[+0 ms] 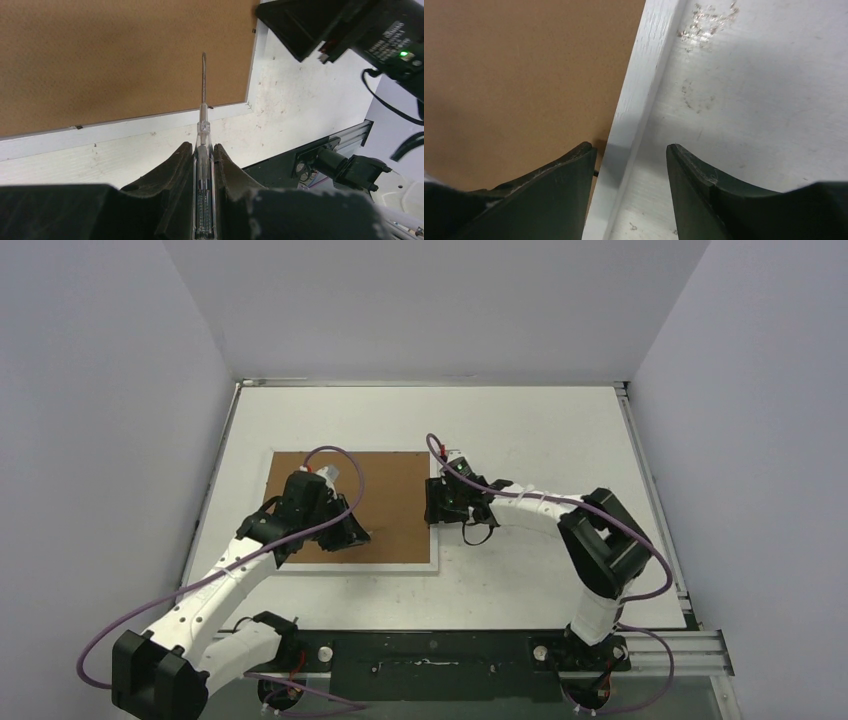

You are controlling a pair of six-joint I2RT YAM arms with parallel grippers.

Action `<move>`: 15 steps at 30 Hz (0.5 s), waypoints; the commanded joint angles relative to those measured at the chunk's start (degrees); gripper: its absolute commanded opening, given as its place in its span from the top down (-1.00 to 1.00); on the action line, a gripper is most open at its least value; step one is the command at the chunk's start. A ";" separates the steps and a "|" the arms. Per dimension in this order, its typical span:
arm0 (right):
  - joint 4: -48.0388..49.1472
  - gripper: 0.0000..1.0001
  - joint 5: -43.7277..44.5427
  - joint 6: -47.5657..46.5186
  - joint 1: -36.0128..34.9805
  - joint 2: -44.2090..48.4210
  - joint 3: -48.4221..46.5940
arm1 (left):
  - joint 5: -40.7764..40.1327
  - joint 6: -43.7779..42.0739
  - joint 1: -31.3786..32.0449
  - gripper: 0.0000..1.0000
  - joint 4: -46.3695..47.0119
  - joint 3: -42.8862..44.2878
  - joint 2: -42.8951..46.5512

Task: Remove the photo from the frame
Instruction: Adjust the photo frame at the center of the board.

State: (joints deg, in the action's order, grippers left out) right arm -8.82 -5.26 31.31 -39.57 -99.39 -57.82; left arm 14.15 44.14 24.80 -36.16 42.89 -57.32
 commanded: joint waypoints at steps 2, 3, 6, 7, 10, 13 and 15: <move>4.16 -0.01 1.34 3.85 -0.65 -4.99 -3.29 | 1.96 -2.14 -0.75 1.00 3.48 1.71 0.25; 4.17 0.07 1.15 4.11 -0.73 -5.38 -3.10 | 2.58 -2.50 -0.77 1.00 3.59 1.68 0.28; 3.36 0.29 1.04 5.13 -0.89 -4.12 -0.78 | 4.88 -3.12 -1.05 1.00 3.69 1.86 -0.49; 3.41 0.35 1.05 5.52 -0.93 -2.95 1.60 | 5.94 -3.10 -1.05 1.00 3.90 1.78 -0.92; 3.04 0.52 0.98 6.63 -1.34 1.44 7.43 | 10.25 -2.32 -0.95 1.00 6.66 0.65 -2.22; 1.67 0.63 1.36 6.94 -1.67 6.86 12.81 | 14.96 -0.44 -0.47 1.00 10.45 -0.81 -3.57; 0.00 0.67 1.77 6.41 -1.74 10.46 15.60 | 16.48 0.56 0.46 1.00 12.41 -1.13 -4.71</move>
State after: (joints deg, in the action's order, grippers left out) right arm -1.65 -5.61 38.30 -40.82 -95.13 -47.99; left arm 23.90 43.13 24.29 -31.20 42.22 -60.55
